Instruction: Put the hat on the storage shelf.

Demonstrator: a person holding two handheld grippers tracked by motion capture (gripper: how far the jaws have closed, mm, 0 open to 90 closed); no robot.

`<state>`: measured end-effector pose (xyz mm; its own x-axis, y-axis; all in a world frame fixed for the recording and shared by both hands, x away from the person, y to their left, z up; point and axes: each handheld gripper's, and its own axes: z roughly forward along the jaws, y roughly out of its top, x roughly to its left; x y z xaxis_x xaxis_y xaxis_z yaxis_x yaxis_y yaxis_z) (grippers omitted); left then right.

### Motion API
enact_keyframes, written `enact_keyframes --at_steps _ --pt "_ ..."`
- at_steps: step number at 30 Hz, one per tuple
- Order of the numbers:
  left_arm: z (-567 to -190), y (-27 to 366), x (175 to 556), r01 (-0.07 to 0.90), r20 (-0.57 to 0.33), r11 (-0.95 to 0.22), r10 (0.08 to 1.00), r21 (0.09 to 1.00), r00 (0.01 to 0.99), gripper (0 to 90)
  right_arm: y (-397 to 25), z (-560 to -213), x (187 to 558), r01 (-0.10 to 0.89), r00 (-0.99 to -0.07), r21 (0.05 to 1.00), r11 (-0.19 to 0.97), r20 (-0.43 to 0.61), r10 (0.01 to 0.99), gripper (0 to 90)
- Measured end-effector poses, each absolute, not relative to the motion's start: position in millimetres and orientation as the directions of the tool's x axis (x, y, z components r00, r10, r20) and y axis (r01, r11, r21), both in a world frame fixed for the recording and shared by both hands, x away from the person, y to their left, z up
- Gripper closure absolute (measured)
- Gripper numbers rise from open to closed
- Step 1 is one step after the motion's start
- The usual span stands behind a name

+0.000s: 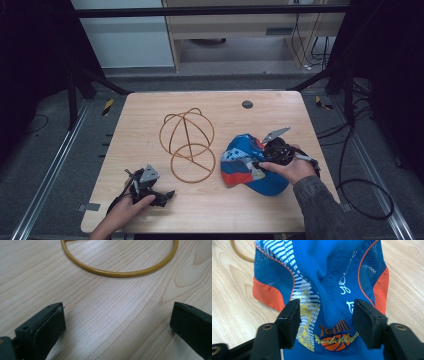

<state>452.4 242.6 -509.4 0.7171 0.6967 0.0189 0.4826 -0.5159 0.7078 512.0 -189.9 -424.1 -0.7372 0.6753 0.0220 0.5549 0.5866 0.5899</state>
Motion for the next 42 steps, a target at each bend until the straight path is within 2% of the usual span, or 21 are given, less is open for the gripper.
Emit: enact_keyframes --at_steps 7,12,18,30,42 --pt "-509.5 242.4 452.3 0.484 0.017 -0.512 0.699 0.71 0.715 0.0 -188.5 -427.6 515.2 0.561 -0.744 0.57 0.601 0.027 0.668 55.6" --pt "-509.5 242.4 452.3 0.484 0.017 -0.513 0.698 0.709 0.716 0.0 -187.5 -429.0 517.5 0.555 -0.761 0.554 0.62 0.037 0.648 73.3" --pt "-509.5 242.4 452.3 0.483 0.017 -0.513 0.698 0.709 0.716 0.0 -184.0 -429.4 518.4 0.548 -0.776 0.544 0.635 0.047 0.629 85.4" --pt "-509.4 242.5 452.3 0.483 0.018 -0.514 0.698 0.709 0.716 0.0 -190.3 -414.1 514.7 0.543 -0.776 0.569 0.618 0.06 0.627 88.3" --pt "-509.4 242.5 452.2 0.483 0.017 -0.514 0.697 0.709 0.716 0.0 -196.8 -373.0 511.3 0.507 -0.779 0.614 0.604 0.028 0.626 88.8"
